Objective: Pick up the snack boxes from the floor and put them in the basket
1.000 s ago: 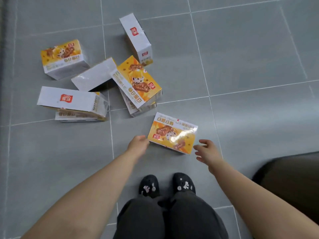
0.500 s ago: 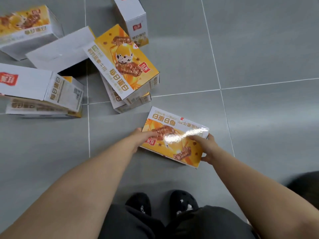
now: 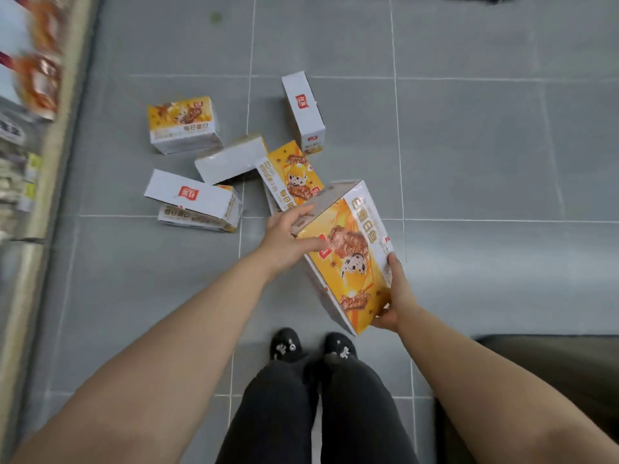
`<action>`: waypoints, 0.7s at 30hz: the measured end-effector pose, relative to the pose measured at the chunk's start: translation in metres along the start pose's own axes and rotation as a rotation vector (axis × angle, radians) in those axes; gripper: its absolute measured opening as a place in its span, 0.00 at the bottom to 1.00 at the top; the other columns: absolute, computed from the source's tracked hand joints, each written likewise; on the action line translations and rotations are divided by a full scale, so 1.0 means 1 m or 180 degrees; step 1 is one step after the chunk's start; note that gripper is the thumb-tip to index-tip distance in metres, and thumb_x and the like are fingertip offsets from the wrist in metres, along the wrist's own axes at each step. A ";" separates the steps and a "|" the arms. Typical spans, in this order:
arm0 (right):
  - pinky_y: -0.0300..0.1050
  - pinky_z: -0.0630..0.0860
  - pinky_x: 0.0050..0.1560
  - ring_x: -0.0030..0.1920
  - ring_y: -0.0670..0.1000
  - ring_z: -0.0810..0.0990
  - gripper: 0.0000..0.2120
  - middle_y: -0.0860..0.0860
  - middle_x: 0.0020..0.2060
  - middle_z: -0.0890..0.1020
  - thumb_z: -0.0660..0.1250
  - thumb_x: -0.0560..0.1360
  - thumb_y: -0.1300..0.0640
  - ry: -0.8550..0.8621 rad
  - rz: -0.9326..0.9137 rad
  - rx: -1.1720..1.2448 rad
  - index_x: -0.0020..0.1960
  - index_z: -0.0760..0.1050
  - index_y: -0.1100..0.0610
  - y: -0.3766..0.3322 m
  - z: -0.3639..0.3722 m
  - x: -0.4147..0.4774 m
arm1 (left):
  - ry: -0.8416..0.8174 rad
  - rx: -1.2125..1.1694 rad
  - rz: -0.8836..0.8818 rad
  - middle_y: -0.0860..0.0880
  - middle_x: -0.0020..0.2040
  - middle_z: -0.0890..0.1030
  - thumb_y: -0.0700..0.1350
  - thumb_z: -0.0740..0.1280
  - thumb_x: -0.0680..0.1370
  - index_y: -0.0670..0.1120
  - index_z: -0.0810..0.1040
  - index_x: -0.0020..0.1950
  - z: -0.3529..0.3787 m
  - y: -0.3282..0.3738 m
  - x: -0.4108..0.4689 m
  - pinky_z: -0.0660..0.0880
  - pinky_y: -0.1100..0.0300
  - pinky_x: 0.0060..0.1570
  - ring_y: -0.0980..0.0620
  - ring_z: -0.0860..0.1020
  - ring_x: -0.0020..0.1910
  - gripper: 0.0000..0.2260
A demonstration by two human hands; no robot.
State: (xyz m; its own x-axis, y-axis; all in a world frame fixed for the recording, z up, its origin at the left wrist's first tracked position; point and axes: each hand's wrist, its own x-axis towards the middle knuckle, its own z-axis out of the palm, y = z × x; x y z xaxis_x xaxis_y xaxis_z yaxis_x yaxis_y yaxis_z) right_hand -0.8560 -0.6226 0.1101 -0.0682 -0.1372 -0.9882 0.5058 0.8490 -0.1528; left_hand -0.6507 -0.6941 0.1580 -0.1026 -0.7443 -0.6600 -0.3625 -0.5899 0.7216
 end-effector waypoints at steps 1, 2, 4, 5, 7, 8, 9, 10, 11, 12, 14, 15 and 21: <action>0.65 0.74 0.60 0.53 0.59 0.80 0.36 0.56 0.51 0.79 0.65 0.65 0.27 -0.0059 0.0018 -0.0015 0.58 0.71 0.55 0.001 0.000 -0.025 | 0.0024 0.0039 0.0053 0.50 0.66 0.62 0.47 0.78 0.66 0.62 0.72 0.65 -0.008 0.017 -0.020 0.65 0.60 0.67 0.52 0.69 0.64 0.31; 0.65 0.74 0.60 0.55 0.59 0.80 0.37 0.56 0.53 0.79 0.65 0.65 0.27 -0.0103 0.0001 -0.0082 0.59 0.71 0.55 0.002 0.000 -0.050 | 0.0082 0.0037 0.0116 0.50 0.65 0.62 0.44 0.77 0.67 0.60 0.72 0.67 -0.018 0.034 -0.043 0.65 0.63 0.64 0.53 0.68 0.62 0.31; 0.63 0.77 0.57 0.55 0.59 0.80 0.37 0.56 0.55 0.79 0.64 0.65 0.26 -0.0210 -0.0112 -0.0422 0.60 0.72 0.54 0.002 0.001 -0.095 | 0.0279 -0.0046 0.0214 0.50 0.63 0.63 0.42 0.77 0.67 0.59 0.73 0.66 -0.036 0.062 -0.087 0.65 0.64 0.60 0.54 0.68 0.59 0.31; 0.61 0.78 0.55 0.55 0.58 0.80 0.36 0.56 0.56 0.80 0.63 0.66 0.26 -0.0226 -0.0223 -0.0625 0.62 0.72 0.53 0.003 0.002 -0.119 | 0.0386 -0.0085 0.0239 0.51 0.63 0.64 0.42 0.78 0.65 0.59 0.73 0.66 -0.044 0.071 -0.110 0.66 0.63 0.60 0.54 0.68 0.59 0.32; 0.58 0.78 0.54 0.58 0.56 0.78 0.36 0.54 0.60 0.78 0.66 0.68 0.30 -0.0157 -0.0512 -0.1092 0.67 0.69 0.52 0.006 0.005 -0.155 | 0.0575 -0.0186 0.0277 0.52 0.65 0.67 0.45 0.79 0.59 0.62 0.71 0.67 -0.056 0.076 -0.153 0.70 0.58 0.63 0.54 0.71 0.61 0.39; 0.58 0.75 0.57 0.62 0.57 0.76 0.39 0.54 0.64 0.75 0.69 0.67 0.34 0.0008 -0.0824 -0.1377 0.71 0.65 0.53 0.008 0.005 -0.171 | 0.0685 -0.0218 0.0314 0.52 0.66 0.69 0.48 0.80 0.55 0.65 0.69 0.66 -0.061 0.075 -0.172 0.71 0.54 0.65 0.53 0.72 0.63 0.42; 0.58 0.72 0.62 0.66 0.57 0.72 0.45 0.55 0.68 0.71 0.72 0.65 0.37 0.0167 -0.1302 -0.1700 0.74 0.60 0.54 0.009 0.006 -0.188 | 0.0808 -0.0220 0.0361 0.52 0.67 0.69 0.50 0.79 0.51 0.67 0.68 0.65 -0.066 0.075 -0.192 0.71 0.52 0.66 0.52 0.72 0.64 0.45; 0.57 0.68 0.67 0.70 0.57 0.67 0.49 0.55 0.72 0.67 0.74 0.63 0.39 0.0201 -0.1846 -0.2084 0.76 0.56 0.55 0.010 0.008 -0.204 | 0.0935 -0.0200 0.0389 0.51 0.67 0.68 0.49 0.80 0.51 0.67 0.66 0.66 -0.069 0.075 -0.210 0.71 0.52 0.66 0.52 0.72 0.64 0.46; 0.54 0.64 0.71 0.73 0.56 0.64 0.51 0.56 0.74 0.63 0.76 0.63 0.42 0.0118 -0.2417 -0.2530 0.77 0.54 0.55 0.011 0.013 -0.222 | 0.1067 -0.0170 0.0413 0.51 0.67 0.66 0.46 0.80 0.53 0.66 0.65 0.68 -0.072 0.075 -0.230 0.69 0.54 0.67 0.52 0.71 0.64 0.48; 0.49 0.61 0.72 0.74 0.54 0.62 0.51 0.54 0.74 0.62 0.78 0.64 0.45 -0.0061 -0.2957 -0.2963 0.77 0.54 0.56 0.010 0.019 -0.235 | 0.1144 -0.0098 0.0433 0.50 0.67 0.65 0.43 0.80 0.55 0.63 0.63 0.71 -0.073 0.075 -0.246 0.68 0.58 0.67 0.52 0.70 0.65 0.49; 0.42 0.58 0.70 0.72 0.49 0.62 0.50 0.52 0.73 0.64 0.79 0.63 0.48 -0.0591 -0.3813 -0.3850 0.77 0.55 0.57 0.013 0.032 -0.258 | 0.1269 0.0275 0.0469 0.47 0.67 0.63 0.40 0.79 0.59 0.60 0.57 0.75 -0.071 0.072 -0.275 0.65 0.61 0.68 0.50 0.67 0.68 0.51; 0.42 0.57 0.71 0.73 0.49 0.61 0.52 0.52 0.73 0.63 0.79 0.62 0.45 -0.0876 -0.4106 -0.4263 0.77 0.55 0.57 0.016 0.041 -0.267 | 0.1308 0.0499 0.0516 0.46 0.68 0.63 0.41 0.79 0.60 0.60 0.54 0.76 -0.067 0.069 -0.289 0.63 0.61 0.68 0.49 0.65 0.70 0.53; 0.55 0.53 0.75 0.77 0.53 0.53 0.58 0.53 0.77 0.56 0.77 0.62 0.41 -0.2111 -0.4943 -0.6755 0.79 0.45 0.54 0.066 0.062 -0.321 | 0.1280 0.1270 0.0717 0.45 0.66 0.61 0.43 0.77 0.62 0.60 0.44 0.77 -0.033 0.043 -0.380 0.60 0.68 0.64 0.48 0.65 0.68 0.55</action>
State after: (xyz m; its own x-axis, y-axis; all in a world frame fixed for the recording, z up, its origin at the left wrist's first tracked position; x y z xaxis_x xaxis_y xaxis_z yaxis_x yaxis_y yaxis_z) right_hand -0.7478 -0.5539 0.4181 0.8696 -0.4165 -0.2651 -0.4937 -0.7278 -0.4760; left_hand -0.5971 -0.4471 0.4467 0.1126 -0.9430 -0.3131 -0.6997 -0.2990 0.6488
